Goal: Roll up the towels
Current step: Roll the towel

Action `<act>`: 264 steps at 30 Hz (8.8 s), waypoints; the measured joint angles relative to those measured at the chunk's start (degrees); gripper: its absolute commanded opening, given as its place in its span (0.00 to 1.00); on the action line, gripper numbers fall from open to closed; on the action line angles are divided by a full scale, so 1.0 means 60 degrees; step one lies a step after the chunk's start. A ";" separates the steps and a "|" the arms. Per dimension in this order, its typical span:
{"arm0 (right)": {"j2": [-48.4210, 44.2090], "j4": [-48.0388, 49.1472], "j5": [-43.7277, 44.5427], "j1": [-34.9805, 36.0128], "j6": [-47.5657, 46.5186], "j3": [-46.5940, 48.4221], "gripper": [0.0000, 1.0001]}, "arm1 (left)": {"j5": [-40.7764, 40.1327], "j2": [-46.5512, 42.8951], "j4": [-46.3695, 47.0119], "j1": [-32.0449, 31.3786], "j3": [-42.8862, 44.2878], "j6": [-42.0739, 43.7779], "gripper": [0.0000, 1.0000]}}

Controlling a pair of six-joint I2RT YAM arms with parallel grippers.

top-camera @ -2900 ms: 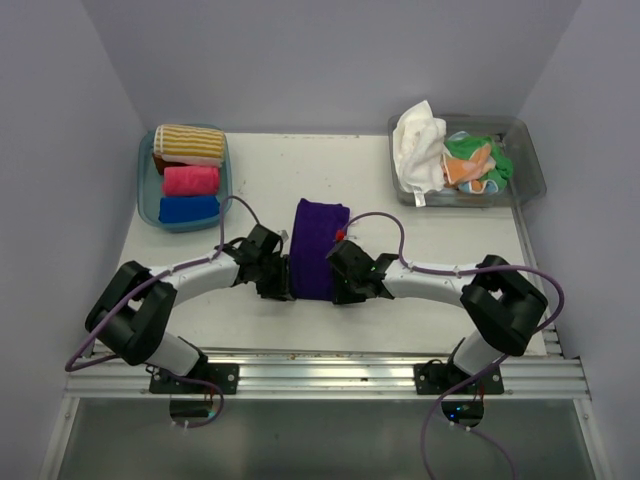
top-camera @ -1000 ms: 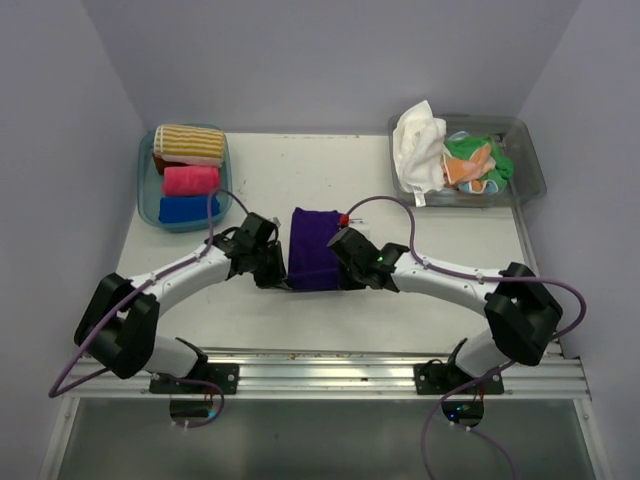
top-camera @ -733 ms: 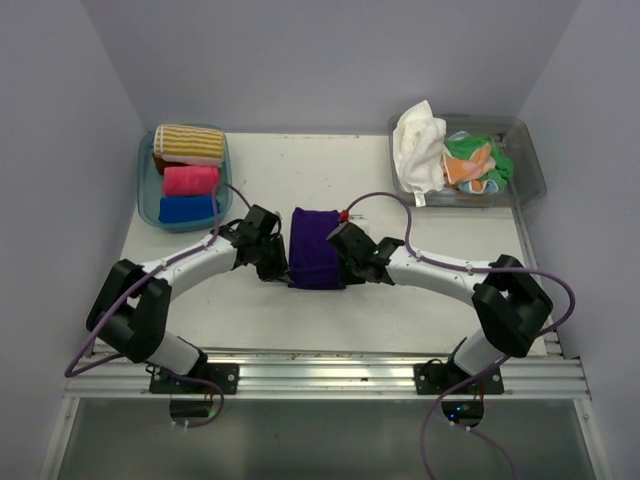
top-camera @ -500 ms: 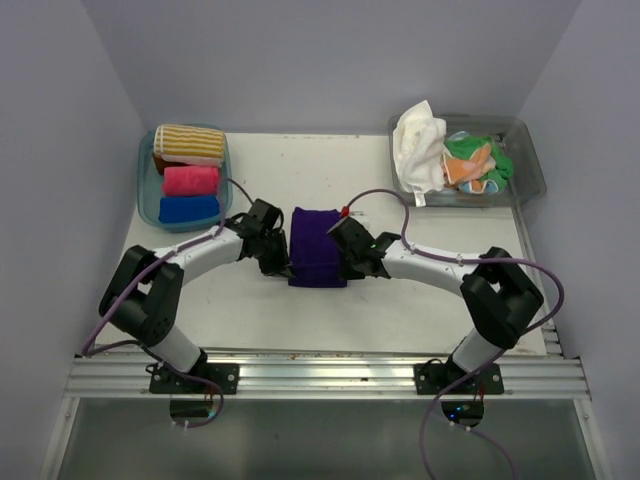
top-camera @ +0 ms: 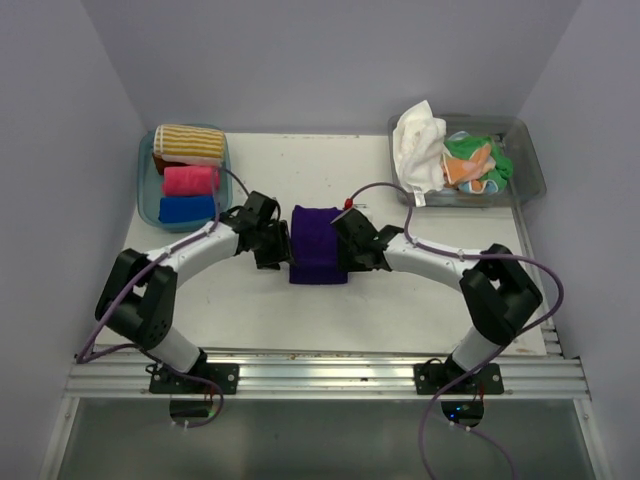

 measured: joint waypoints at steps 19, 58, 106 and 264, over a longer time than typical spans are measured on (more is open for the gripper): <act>-0.1282 0.0025 -0.0153 0.0321 0.0015 -0.0087 0.14 | 0.0215 -0.1548 0.0262 -0.0568 -0.0678 -0.0004 0.02; 0.1698 0.0229 -0.0375 -0.0237 -0.0463 0.1577 0.12 | 0.0015 0.0991 0.0845 -0.0375 0.0623 0.0131 0.00; 0.0277 -0.0280 0.1348 0.4156 -0.2146 0.0754 0.56 | 0.0488 0.0525 -0.0211 -0.0146 0.1260 0.1654 0.41; 0.0594 0.6783 -0.8120 -0.0911 0.1847 -0.2583 0.00 | 0.2269 -0.2222 0.1341 0.0510 -0.1464 -0.0681 0.38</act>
